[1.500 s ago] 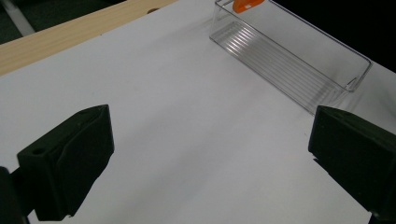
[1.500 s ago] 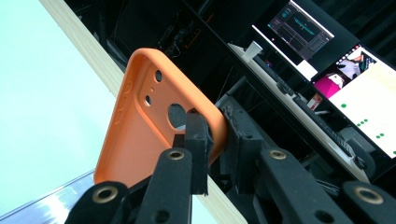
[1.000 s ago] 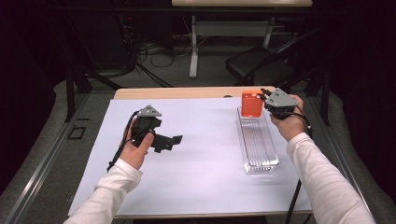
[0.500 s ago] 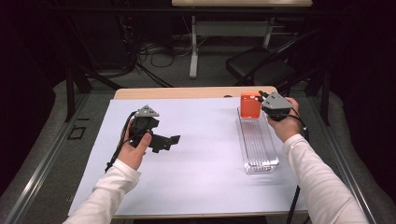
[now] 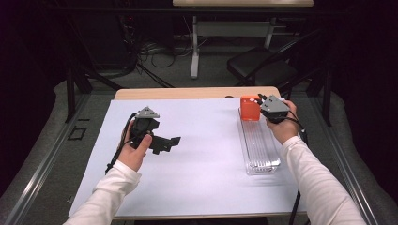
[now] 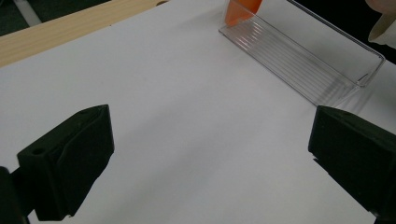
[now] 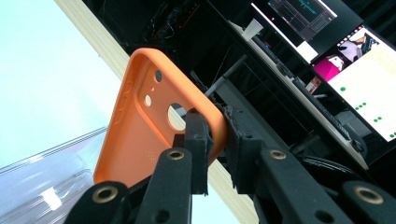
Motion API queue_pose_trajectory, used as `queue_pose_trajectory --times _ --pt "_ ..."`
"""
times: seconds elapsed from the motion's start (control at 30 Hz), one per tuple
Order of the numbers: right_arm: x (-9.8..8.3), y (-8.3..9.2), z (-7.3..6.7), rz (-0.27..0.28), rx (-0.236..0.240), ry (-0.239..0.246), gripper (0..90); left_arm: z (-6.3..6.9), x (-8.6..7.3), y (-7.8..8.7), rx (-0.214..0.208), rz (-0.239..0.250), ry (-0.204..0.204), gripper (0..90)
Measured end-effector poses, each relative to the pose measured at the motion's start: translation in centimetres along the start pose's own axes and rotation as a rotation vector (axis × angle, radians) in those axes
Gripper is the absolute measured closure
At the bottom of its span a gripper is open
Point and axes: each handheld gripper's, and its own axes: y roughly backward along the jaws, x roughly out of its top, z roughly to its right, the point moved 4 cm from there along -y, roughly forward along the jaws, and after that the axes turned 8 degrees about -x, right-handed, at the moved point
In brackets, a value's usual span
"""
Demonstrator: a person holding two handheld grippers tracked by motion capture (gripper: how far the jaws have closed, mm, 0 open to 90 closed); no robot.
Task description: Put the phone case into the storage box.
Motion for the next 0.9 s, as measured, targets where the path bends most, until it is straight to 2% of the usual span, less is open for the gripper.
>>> queue_pose_trajectory --times 0.33,0.57,0.83,0.9 --pt "-0.1 -0.3 -0.4 0.006 -0.002 0.007 80.1 0.1 0.1 0.0 -0.004 0.002 -0.002 0.4" --pt "-0.3 -0.5 -0.1 -0.008 -0.013 0.024 79.8 0.1 0.1 0.0 -0.004 -0.002 -0.003 0.4" --pt "-0.7 -1.1 0.3 -0.024 -0.027 0.014 79.4 0.1 0.1 -0.2 -0.007 -0.004 -0.006 0.5" --pt "-0.7 -1.2 0.4 -0.035 -0.033 0.036 79.1 0.2 0.2 -0.3 -0.008 -0.004 -0.008 0.5"
